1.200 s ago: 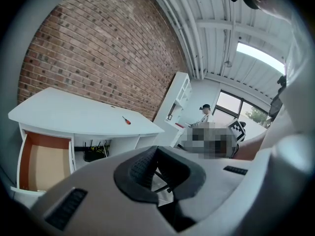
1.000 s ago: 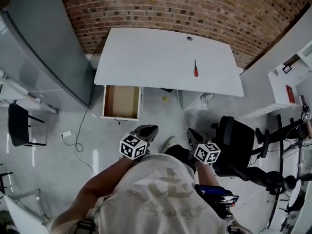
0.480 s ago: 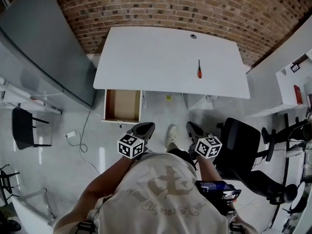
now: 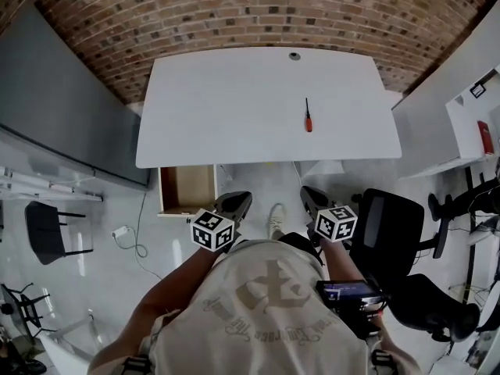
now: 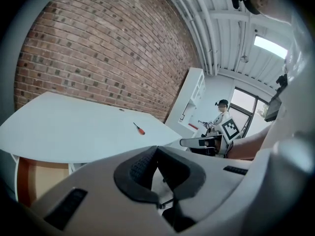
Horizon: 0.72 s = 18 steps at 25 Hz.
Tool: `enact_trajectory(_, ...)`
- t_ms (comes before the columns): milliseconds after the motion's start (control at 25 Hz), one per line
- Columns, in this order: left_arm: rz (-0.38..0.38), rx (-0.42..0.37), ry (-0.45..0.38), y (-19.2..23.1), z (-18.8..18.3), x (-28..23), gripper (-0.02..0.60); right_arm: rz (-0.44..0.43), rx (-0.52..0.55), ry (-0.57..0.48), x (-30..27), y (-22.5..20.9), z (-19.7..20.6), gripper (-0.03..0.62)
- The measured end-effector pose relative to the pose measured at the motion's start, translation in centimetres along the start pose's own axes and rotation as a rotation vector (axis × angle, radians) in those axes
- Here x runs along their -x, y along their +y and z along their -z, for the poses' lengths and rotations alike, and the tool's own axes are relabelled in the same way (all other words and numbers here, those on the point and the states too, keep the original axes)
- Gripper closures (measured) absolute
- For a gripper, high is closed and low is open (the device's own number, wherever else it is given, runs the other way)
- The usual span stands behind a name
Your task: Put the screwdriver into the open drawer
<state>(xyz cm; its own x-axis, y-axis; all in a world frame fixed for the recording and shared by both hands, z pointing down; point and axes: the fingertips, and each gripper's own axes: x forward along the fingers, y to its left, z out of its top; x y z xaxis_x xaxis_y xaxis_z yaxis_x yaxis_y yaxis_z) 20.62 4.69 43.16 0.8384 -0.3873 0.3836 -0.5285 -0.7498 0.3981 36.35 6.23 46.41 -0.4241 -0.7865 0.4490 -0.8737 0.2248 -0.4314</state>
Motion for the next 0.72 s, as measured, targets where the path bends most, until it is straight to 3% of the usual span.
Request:
enact_trajectory(320, -0.015, 0.008, 0.044, 0.6, -1.8, -5.4, 0.561, 0.049, -0.014, 0.095, -3.0, -6.2, -1.8, 0.571)
enact_trajectory(720, -0.045, 0.027, 0.055, 0.9, -4.6, -11.2, 0.561, 0.100, -0.062, 0.135, -5.8, -13.6, -4.8, 0.569)
